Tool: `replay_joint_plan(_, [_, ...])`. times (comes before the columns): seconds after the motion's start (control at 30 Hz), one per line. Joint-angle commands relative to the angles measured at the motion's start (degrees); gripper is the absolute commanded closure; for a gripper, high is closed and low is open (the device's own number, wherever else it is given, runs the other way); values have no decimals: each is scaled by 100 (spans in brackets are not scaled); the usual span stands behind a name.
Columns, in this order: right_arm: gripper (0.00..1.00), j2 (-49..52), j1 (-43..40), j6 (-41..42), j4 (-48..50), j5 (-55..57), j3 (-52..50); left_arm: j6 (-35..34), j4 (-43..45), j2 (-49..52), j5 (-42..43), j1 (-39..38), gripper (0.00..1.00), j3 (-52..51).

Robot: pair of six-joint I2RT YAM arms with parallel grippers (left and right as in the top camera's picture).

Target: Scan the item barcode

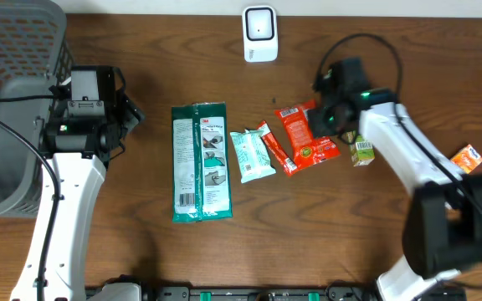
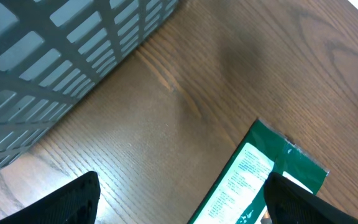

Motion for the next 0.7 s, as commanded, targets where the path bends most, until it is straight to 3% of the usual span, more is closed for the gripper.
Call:
replay_joint_plan(0.0, [35, -555, -330, 579, -358, -46, 208, -72, -11, -74, -70, 13, 15, 120])
replay_joint_plan(0.2, [33, -280, -490, 634, -334, -463, -247, -72, -11, -74, -70, 13, 15, 120])
replay_joint_plan(0.57, [47, 413, -435, 463, 426, -474, -658, -72, -11, -74, -70, 13, 15, 120])
replay_joint_plan(0.67, [46, 575, -437, 466, 533, -494, -662, -72, -11, -74, -70, 13, 15, 120])
